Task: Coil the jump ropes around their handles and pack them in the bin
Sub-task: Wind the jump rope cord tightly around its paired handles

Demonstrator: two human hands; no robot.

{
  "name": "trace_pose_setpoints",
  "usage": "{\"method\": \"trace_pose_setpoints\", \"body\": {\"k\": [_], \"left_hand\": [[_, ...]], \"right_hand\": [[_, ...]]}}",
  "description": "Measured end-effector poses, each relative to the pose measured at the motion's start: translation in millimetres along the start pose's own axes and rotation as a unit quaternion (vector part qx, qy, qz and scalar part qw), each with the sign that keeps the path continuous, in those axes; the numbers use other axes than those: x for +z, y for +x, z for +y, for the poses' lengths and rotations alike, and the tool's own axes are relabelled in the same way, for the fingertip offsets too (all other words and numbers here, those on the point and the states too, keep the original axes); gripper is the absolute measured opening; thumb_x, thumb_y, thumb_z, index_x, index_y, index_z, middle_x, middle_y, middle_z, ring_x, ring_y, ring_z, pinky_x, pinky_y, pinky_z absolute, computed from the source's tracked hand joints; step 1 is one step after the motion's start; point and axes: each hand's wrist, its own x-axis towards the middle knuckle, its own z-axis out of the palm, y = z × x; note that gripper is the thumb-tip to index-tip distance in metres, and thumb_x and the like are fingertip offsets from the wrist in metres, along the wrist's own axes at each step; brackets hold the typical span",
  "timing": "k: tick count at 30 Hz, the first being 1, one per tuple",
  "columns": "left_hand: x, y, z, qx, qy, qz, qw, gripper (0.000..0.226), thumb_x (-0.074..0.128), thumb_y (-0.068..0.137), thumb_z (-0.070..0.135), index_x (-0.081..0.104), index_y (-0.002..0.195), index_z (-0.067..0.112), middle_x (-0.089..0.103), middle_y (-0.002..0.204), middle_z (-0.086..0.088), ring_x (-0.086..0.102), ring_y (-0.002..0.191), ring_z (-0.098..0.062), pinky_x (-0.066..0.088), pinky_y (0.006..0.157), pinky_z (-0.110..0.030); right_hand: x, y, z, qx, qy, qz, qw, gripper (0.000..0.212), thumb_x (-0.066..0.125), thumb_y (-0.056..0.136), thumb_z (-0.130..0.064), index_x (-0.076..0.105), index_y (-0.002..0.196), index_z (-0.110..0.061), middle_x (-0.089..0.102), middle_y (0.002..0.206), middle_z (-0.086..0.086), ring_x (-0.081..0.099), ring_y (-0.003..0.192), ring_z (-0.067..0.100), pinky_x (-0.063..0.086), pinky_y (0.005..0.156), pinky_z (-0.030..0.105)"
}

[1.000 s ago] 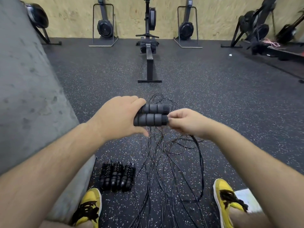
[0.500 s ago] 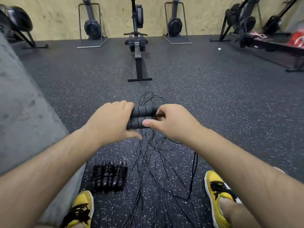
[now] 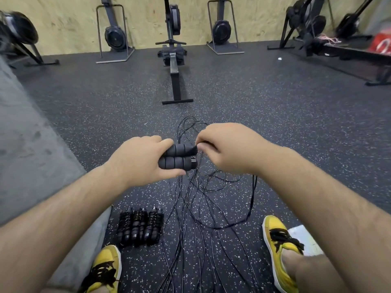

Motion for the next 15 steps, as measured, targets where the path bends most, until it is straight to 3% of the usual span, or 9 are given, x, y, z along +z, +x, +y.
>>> {"method": "trace_pose_setpoints", "body": {"k": [3, 8, 12, 15], "left_hand": [[-4, 0, 4, 0.028, -0.029, 0.009, 0.999, 0.07, 0.037, 0.071, 0.092, 0.054, 0.094, 0.029, 0.055, 0.079, 0.01, 0.062, 0.075, -0.02, 0.05, 0.065, -0.034], [-15, -2, 15, 0.08, -0.066, 0.044, 0.994, 0.064, 0.049, 0.075, 0.087, 0.057, 0.094, 0.026, 0.058, 0.08, 0.011, 0.061, 0.075, -0.018, 0.044, 0.063, -0.032], [-27, -2, 24, 0.055, -0.084, 0.085, 0.991, 0.059, 0.054, 0.074, 0.085, 0.052, 0.088, 0.028, 0.055, 0.077, 0.014, 0.055, 0.071, -0.014, 0.039, 0.061, -0.03], [-28, -5, 25, 0.028, -0.089, 0.106, 0.99, 0.058, 0.05, 0.075, 0.086, 0.051, 0.088, 0.029, 0.054, 0.077, 0.014, 0.054, 0.072, -0.012, 0.038, 0.061, -0.029]], "right_hand": [[-2, 0, 11, -0.004, 0.027, 0.037, 0.999, 0.021, 0.045, 0.102, -0.033, 0.064, 0.11, -0.027, 0.061, 0.104, -0.008, 0.059, 0.098, 0.018, 0.048, 0.085, 0.039], [12, 5, 28, 0.075, 0.17, 0.075, 0.98, 0.013, 0.055, 0.1, -0.031, 0.068, 0.101, -0.03, 0.062, 0.091, -0.013, 0.056, 0.088, 0.01, 0.048, 0.082, 0.037], [37, 6, 20, 0.134, 0.323, 0.053, 0.935, 0.019, 0.049, 0.104, -0.027, 0.068, 0.103, -0.029, 0.069, 0.088, -0.01, 0.061, 0.083, 0.01, 0.051, 0.079, 0.035], [58, 8, 6, 0.13, 0.381, 0.013, 0.915, 0.023, 0.048, 0.096, -0.008, 0.062, 0.101, -0.026, 0.063, 0.087, -0.008, 0.054, 0.079, 0.012, 0.046, 0.066, 0.035]]}}
